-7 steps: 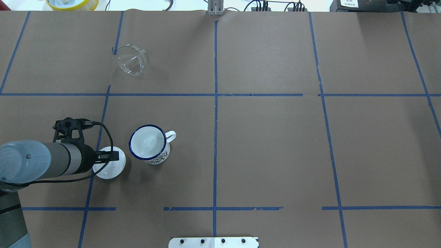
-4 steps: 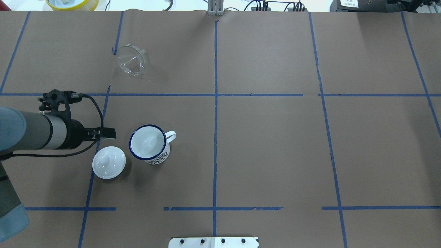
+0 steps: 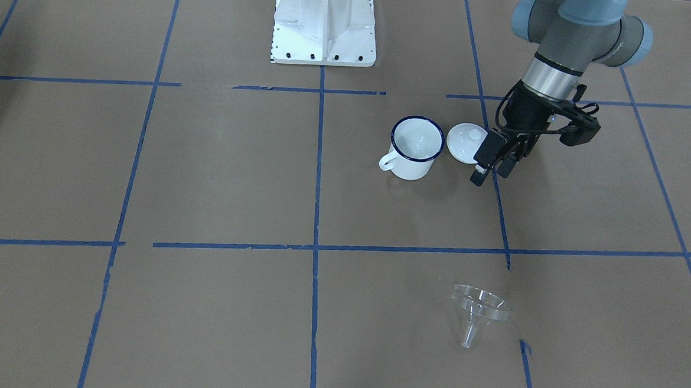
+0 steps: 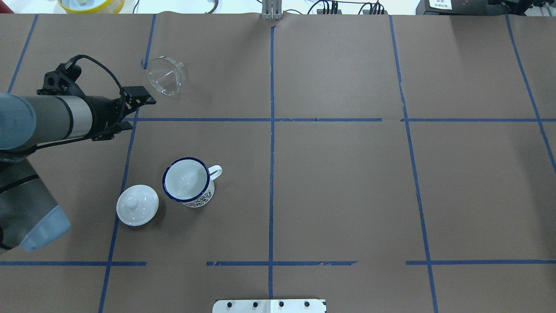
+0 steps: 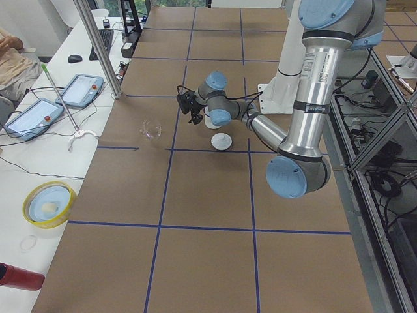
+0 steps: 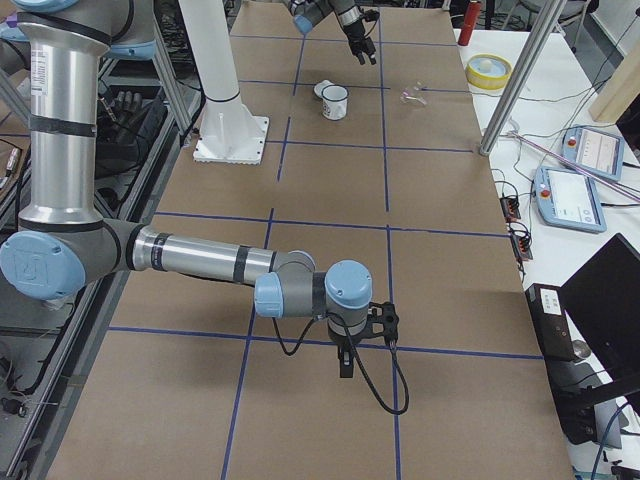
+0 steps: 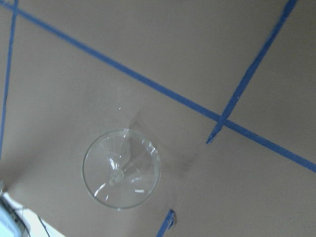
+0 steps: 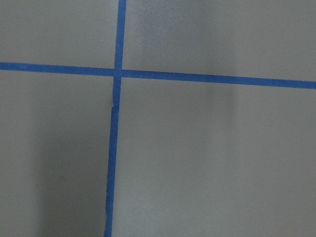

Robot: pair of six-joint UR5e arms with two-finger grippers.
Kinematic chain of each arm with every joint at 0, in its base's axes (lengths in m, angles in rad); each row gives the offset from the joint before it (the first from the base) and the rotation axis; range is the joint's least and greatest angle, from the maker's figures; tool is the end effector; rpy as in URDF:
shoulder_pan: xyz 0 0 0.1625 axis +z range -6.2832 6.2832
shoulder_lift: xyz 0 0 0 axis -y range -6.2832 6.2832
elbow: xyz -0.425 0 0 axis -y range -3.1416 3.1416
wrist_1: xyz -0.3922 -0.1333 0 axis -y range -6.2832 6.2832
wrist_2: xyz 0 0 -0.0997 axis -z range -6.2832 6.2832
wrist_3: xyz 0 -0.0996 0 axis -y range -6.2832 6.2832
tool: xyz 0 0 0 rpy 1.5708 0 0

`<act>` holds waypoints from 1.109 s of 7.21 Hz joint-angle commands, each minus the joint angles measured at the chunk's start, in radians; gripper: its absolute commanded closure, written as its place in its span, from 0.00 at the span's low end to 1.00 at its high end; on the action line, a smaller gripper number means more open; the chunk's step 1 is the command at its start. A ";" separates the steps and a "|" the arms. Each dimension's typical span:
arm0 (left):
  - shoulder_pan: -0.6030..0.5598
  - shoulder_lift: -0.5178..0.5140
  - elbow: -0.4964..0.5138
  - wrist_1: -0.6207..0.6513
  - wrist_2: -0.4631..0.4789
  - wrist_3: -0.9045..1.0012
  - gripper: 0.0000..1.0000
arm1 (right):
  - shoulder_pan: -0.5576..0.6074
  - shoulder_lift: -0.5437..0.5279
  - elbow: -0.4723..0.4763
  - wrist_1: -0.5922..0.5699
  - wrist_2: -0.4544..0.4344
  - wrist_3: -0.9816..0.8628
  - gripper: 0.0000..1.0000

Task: Place funnel on cup
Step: 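Open the left gripper and move it toward the glass funnel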

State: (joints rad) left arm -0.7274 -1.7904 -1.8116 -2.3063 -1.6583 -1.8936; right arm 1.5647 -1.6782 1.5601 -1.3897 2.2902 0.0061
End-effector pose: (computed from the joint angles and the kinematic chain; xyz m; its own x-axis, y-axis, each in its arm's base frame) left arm 0.3450 -0.4739 0.3466 0.0685 -0.4841 -0.8723 0.6573 0.6797 -0.3255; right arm 0.0649 -0.4485 0.6998 0.7520 -0.0400 0.6580 0.0015 0.9983 0.0589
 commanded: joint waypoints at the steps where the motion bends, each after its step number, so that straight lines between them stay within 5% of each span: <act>1: 0.002 -0.219 0.345 -0.154 0.150 -0.270 0.00 | 0.000 0.000 0.000 0.000 0.000 0.000 0.00; 2: -0.001 -0.275 0.461 -0.251 0.184 -0.285 0.00 | 0.000 0.000 0.000 0.000 0.000 0.000 0.00; 6: -0.052 -0.314 0.625 -0.349 0.187 -0.334 0.01 | 0.000 0.000 0.001 0.000 0.000 0.000 0.00; 7: -0.055 -0.317 0.626 -0.351 0.189 -0.334 0.32 | 0.000 0.000 0.000 0.000 0.000 0.000 0.00; 8: -0.067 -0.320 0.626 -0.358 0.186 -0.332 0.99 | 0.000 0.000 0.000 0.000 0.000 0.000 0.00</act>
State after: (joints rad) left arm -0.7837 -2.1069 -1.1921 -2.6537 -1.4708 -2.2266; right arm 1.5646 -1.6782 1.5607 -1.3898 2.2902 0.0061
